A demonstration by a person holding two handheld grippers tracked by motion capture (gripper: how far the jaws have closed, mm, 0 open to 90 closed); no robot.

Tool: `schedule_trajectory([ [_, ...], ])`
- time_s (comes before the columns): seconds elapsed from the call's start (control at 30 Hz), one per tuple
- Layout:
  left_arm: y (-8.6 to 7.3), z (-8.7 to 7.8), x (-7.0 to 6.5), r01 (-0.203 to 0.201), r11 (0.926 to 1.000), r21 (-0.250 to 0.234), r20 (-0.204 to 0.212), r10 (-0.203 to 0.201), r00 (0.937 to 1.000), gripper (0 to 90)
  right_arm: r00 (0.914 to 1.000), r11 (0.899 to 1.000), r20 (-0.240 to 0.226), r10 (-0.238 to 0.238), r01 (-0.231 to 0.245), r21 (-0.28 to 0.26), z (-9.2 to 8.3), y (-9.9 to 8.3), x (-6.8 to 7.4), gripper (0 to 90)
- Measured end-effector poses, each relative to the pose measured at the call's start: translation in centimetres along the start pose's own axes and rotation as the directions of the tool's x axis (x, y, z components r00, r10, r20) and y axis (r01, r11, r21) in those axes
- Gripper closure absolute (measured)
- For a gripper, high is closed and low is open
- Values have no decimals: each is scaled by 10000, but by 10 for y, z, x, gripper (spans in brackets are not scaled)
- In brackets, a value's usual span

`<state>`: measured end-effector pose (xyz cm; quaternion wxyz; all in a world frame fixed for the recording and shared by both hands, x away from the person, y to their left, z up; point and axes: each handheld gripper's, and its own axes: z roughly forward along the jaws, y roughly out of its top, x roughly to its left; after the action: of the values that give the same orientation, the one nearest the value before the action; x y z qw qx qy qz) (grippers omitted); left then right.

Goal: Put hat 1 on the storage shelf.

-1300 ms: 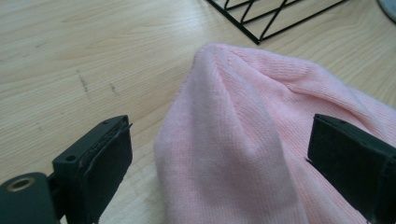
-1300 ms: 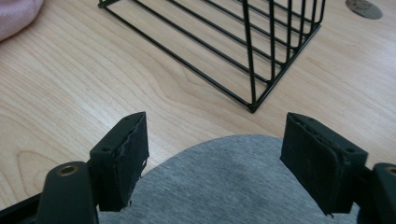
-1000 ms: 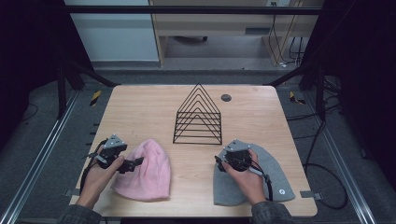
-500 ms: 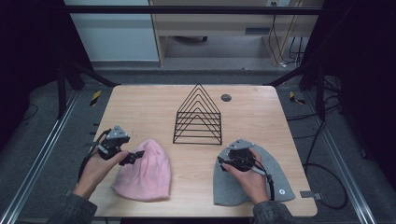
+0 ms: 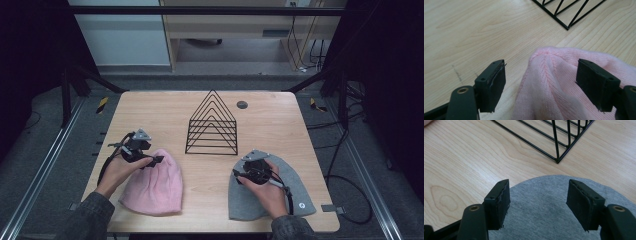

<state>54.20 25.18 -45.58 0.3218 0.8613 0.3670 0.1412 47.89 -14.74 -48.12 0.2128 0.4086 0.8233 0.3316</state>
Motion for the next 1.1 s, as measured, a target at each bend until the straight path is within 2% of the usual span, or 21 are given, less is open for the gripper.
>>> schedule_trajectory([
  [0.07,-5,6,0,199,9998,-55,59,-199,9998,229,10000,10000,-71,58,-58,44,0,0,1,343],
  [0.1,-9,11,0,211,9997,113,51,-212,9998,228,9999,10000,-82,61,-61,39,0,0,2,340],
  [0.2,-9,13,-1,73,9995,303,-30,-72,10000,227,10000,10000,-97,-17,17,65,1,1,3,336],
  [0.27,-8,12,-2,138,9998,168,71,-140,9999,260,10000,10000,-81,-27,27,87,0,1,4,332],
  [0.37,-8,14,-2,126,9995,277,224,-133,9997,290,10000,10000,-98,19,-18,78,0,1,4,331],
  [0.43,-9,16,-2,4,9987,501,439,-26,9990,414,9999,9999,-57,92,-92,51,0,1,3,331],
  [0.53,-10,15,-3,52,9991,427,592,-77,9982,601,9999,9999,-71,98,-98,33,0,1,2,331],
  [0.57,-10,15,-5,71,9990,436,646,-99,9979,601,9999,9999,-72,152,-152,-23,-1,1,2,331],
  [0.67,-9,11,-8,53,9995,321,647,-74,9979,704,9999,9999,-90,96,-96,-29,-1,2,3,329],
  [0.87,-10,2,-10,171,9998,-54,605,-168,9980,726,10000,10000,-71,40,-41,-38,1,3,4,323],
  [1.1,-8,-15,-15,-1,9984,-568,497,29,9988,733,10000,10000,-12,78,-78,-35,0,3,5,304],
])
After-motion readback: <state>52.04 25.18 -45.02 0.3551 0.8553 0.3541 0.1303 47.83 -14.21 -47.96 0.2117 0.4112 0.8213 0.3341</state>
